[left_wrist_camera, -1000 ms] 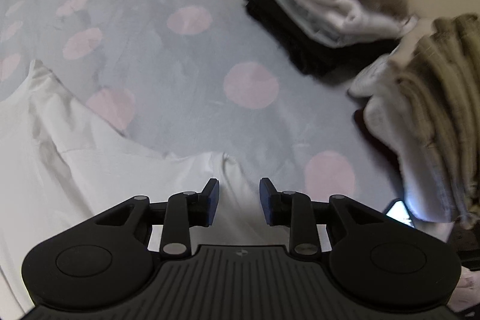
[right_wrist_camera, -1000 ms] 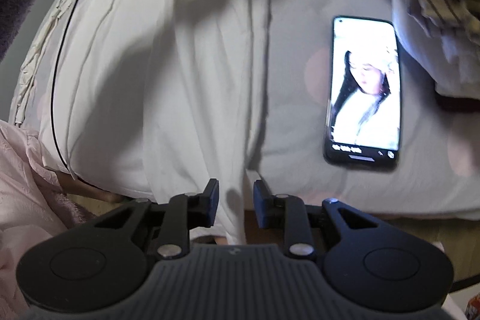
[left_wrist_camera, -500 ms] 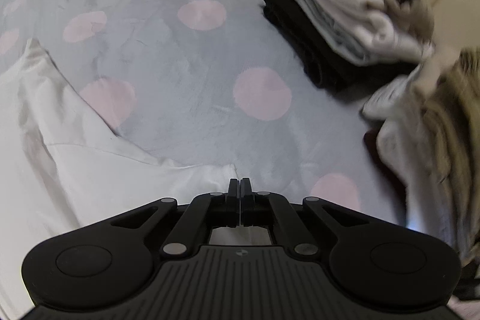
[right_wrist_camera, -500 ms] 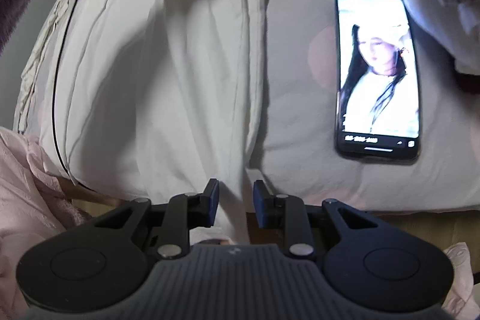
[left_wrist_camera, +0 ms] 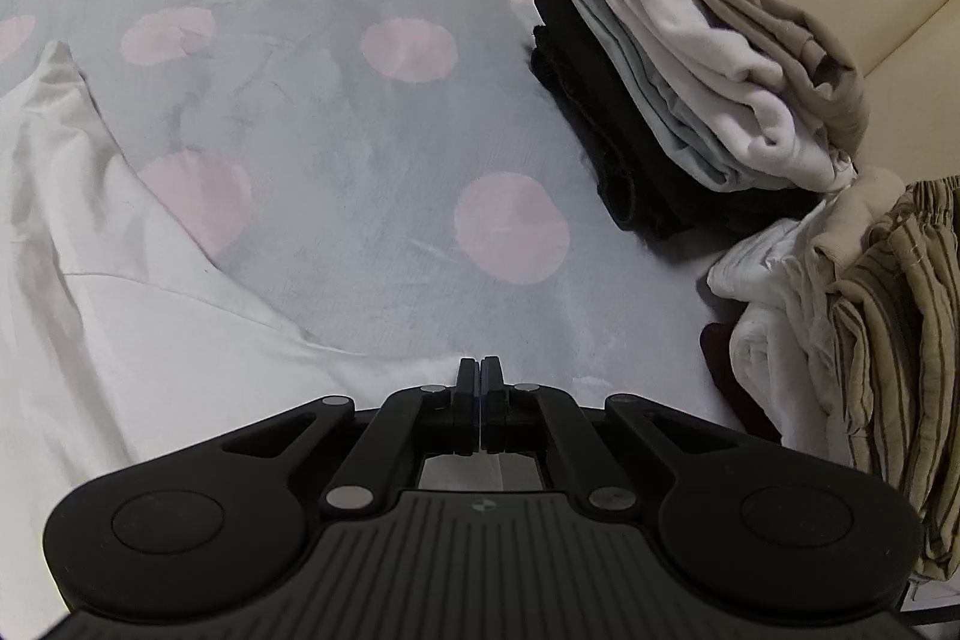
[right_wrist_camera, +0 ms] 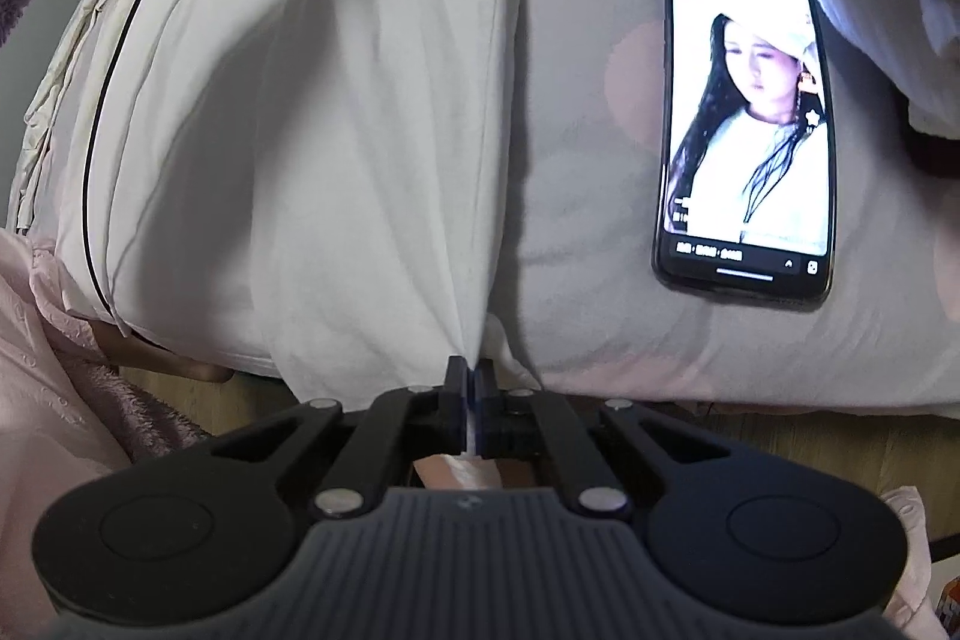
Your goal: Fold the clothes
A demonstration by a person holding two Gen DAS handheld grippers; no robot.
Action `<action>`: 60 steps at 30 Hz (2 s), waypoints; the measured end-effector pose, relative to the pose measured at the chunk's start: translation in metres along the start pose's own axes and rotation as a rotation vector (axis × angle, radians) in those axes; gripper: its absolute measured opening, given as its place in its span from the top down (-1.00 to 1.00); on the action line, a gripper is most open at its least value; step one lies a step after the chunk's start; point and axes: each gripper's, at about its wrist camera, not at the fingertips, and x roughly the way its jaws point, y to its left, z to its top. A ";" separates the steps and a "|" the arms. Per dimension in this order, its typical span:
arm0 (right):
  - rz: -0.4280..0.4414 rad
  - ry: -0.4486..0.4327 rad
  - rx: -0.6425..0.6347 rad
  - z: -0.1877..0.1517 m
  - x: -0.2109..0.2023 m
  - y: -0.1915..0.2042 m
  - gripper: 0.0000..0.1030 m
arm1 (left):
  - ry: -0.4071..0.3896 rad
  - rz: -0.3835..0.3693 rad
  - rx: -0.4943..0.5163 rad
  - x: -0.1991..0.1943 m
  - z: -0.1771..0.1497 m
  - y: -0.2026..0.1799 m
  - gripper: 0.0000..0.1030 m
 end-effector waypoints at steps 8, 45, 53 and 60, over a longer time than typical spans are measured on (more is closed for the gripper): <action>-0.030 -0.053 -0.018 -0.004 -0.021 0.000 0.33 | 0.009 0.032 0.079 -0.021 0.000 -0.014 0.66; 0.030 -0.065 -0.064 0.020 0.000 0.009 0.08 | -0.129 0.395 -0.025 -0.038 0.008 0.148 0.60; 0.005 -0.091 -0.046 0.013 -0.014 0.008 0.07 | -0.130 0.309 0.038 -0.070 0.007 0.096 0.60; 0.007 -0.107 0.011 0.009 -0.020 -0.006 0.08 | -0.036 0.119 0.073 -0.060 0.000 0.027 0.43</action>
